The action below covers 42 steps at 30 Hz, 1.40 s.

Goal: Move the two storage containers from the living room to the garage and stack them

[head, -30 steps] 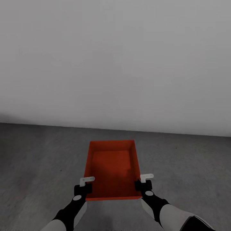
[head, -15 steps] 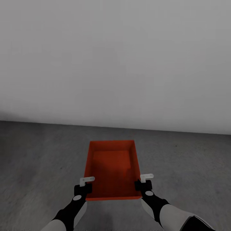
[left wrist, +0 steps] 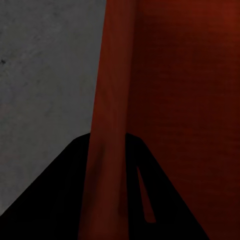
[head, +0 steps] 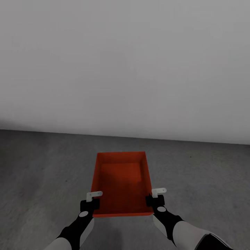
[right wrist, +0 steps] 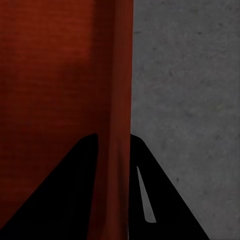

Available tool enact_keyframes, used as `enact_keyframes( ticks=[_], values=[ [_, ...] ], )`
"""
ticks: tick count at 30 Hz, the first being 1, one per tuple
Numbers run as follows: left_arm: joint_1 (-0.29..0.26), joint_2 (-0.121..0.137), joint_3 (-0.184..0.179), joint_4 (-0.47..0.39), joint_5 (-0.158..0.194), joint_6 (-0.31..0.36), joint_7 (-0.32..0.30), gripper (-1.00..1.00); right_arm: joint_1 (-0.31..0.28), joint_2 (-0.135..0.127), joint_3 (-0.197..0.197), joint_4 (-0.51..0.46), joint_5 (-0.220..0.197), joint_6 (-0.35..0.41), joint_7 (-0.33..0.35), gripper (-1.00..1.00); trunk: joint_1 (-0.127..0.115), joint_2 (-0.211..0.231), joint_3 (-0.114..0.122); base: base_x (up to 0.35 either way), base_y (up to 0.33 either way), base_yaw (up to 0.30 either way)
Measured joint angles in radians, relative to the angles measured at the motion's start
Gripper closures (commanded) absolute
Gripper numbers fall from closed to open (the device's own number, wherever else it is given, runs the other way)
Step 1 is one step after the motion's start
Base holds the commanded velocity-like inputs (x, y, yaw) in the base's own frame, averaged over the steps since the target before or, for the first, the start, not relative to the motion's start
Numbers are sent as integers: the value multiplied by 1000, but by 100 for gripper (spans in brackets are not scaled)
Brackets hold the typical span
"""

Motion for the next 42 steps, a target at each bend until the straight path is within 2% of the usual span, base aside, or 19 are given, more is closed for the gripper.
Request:
enact_keyframes(
  ticks=[15,33,42],
  values=[
    [0,0,-1,0,1,0,0,100,0,0,0,1,0,0,0,100,0,0,0,0,0,-4],
    [0,0,1,1,-2,0,0,100,0,1,1,1,-1,-1,-2,100,0,0,0,0,0,-248],
    [0,0,0,0,0,0,0,100,0,0,0,2,-1,-1,1,100,0,0,-3,0,0,-39]
  ],
)
